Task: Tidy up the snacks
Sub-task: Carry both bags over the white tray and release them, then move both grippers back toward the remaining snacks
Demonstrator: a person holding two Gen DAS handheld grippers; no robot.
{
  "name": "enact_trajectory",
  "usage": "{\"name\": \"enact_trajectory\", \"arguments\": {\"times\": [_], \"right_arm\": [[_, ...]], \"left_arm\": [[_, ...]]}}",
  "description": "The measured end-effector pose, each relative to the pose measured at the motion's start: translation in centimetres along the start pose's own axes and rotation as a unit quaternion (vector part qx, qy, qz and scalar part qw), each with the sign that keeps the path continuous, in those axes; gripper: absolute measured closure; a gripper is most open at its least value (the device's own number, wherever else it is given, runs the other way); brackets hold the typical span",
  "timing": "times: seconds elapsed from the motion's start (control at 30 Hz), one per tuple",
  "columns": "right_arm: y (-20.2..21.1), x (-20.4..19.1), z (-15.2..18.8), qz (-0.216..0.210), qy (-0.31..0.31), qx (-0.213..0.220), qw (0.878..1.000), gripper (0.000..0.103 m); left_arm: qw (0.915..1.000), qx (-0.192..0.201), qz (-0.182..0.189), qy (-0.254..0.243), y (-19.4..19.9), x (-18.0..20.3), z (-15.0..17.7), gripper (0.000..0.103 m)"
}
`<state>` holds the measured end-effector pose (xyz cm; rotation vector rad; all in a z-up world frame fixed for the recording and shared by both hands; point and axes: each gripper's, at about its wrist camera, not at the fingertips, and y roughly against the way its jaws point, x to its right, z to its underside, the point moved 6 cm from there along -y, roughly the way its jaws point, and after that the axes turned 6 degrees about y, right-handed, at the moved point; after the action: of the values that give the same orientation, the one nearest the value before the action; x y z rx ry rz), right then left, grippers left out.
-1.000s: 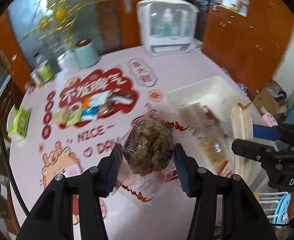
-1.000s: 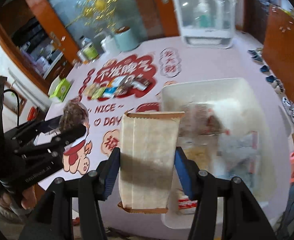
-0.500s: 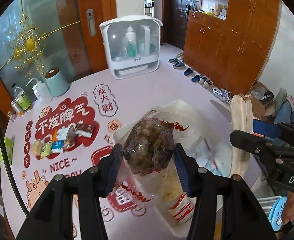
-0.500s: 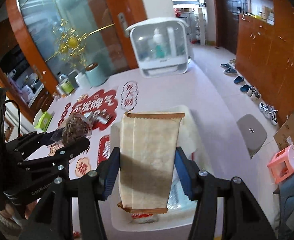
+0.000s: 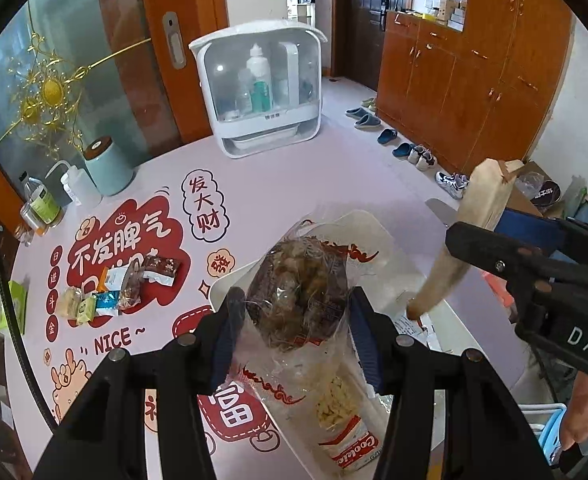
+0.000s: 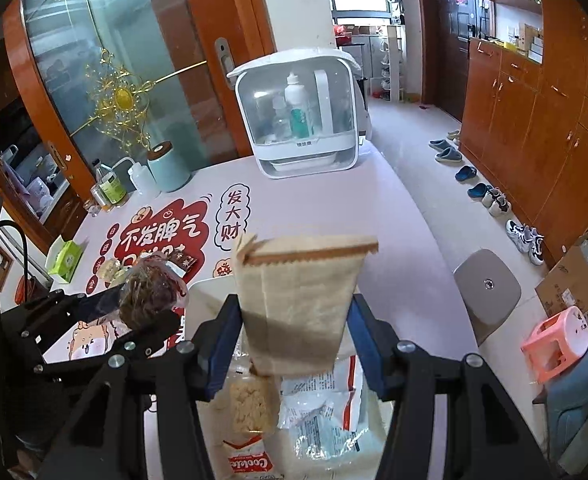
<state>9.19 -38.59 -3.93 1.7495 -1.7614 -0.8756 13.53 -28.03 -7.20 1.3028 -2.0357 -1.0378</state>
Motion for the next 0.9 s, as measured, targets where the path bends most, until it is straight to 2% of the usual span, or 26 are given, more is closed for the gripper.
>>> {"name": "enact_trajectory", "arguments": {"times": [0.37, 0.43, 0.5, 0.53, 0.67, 0.9], "right_arm": [[-2.8, 0.1, 0.3, 0.010, 0.013, -0.035, 0.999, 0.048], [-3.4, 0.0, 0.5, 0.004, 0.014, -0.048, 0.999, 0.048], [-4.0, -0.1, 0.8, -0.002, 0.011, -0.061, 0.998, 0.047], [-4.3, -0.1, 0.9, -0.006, 0.009, -0.067, 0.998, 0.045], [-4.4, -0.5, 0.8, -0.006, 0.009, -0.067, 0.998, 0.037], [-3.7, -1.3, 1.0, -0.015, 0.015, -0.061, 0.998, 0.037]], "left_arm": [[0.9997, -0.024, -0.004, -0.002, -2.1, 0.0, 0.3, 0.049], [0.9996, -0.025, -0.002, -0.008, -2.2, 0.1, 0.5, 0.040], [0.9997, -0.018, -0.005, -0.018, -2.0, 0.3, 0.8, 0.016], [0.9996, -0.014, -0.009, -0.023, -1.9, 0.4, 0.8, 0.012], [0.9992, -0.007, -0.022, -0.032, -1.7, 0.2, 1.1, 0.011], [0.9996, -0.005, -0.028, -0.008, -1.1, -1.2, 1.3, 0.011]]}}
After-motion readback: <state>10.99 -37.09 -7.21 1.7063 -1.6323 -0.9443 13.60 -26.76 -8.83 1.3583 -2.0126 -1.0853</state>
